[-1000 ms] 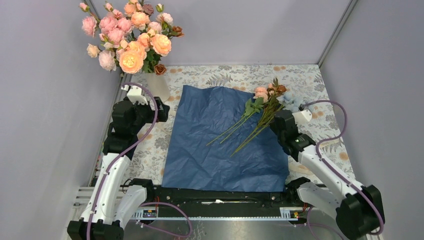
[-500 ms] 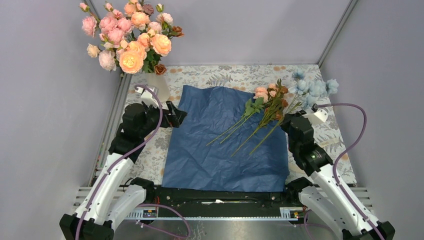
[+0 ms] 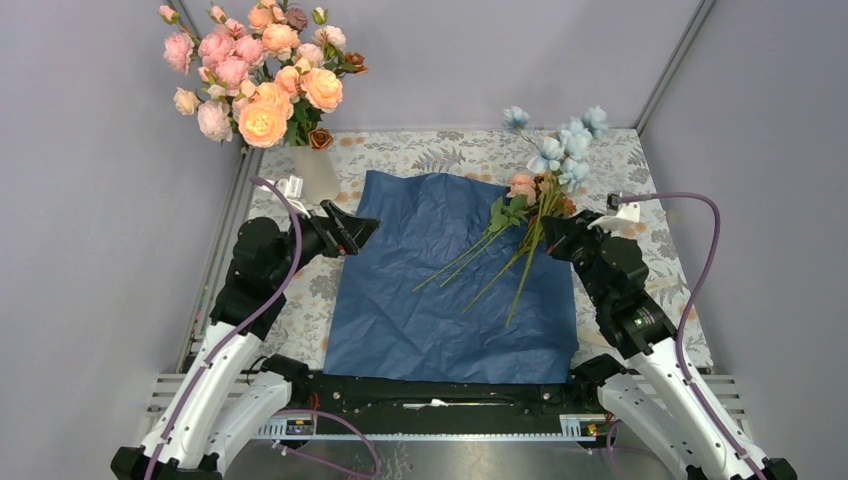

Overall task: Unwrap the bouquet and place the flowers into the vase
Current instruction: Pick up the fake flower from the wrapping paper.

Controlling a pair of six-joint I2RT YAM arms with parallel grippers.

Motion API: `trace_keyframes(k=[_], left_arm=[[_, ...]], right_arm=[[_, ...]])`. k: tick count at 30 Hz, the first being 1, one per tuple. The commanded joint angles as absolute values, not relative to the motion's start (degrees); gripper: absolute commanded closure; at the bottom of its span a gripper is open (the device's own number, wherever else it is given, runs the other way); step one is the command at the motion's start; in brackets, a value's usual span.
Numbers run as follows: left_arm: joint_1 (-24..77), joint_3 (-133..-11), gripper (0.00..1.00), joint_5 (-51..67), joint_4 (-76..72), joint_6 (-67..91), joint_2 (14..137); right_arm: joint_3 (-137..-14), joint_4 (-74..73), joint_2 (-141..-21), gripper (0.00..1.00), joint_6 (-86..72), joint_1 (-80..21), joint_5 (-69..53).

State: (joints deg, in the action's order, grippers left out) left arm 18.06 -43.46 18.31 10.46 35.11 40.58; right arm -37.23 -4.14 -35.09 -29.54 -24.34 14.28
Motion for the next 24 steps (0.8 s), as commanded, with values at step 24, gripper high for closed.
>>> trace_keyframes(k=[24], left_arm=[[30.0, -42.6, 0.01, 26.9, -20.8, 56.6, 45.4]], right_arm=[[-51.4, 20.7, -54.2, 1.0, -19.8, -60.0, 5.5]])
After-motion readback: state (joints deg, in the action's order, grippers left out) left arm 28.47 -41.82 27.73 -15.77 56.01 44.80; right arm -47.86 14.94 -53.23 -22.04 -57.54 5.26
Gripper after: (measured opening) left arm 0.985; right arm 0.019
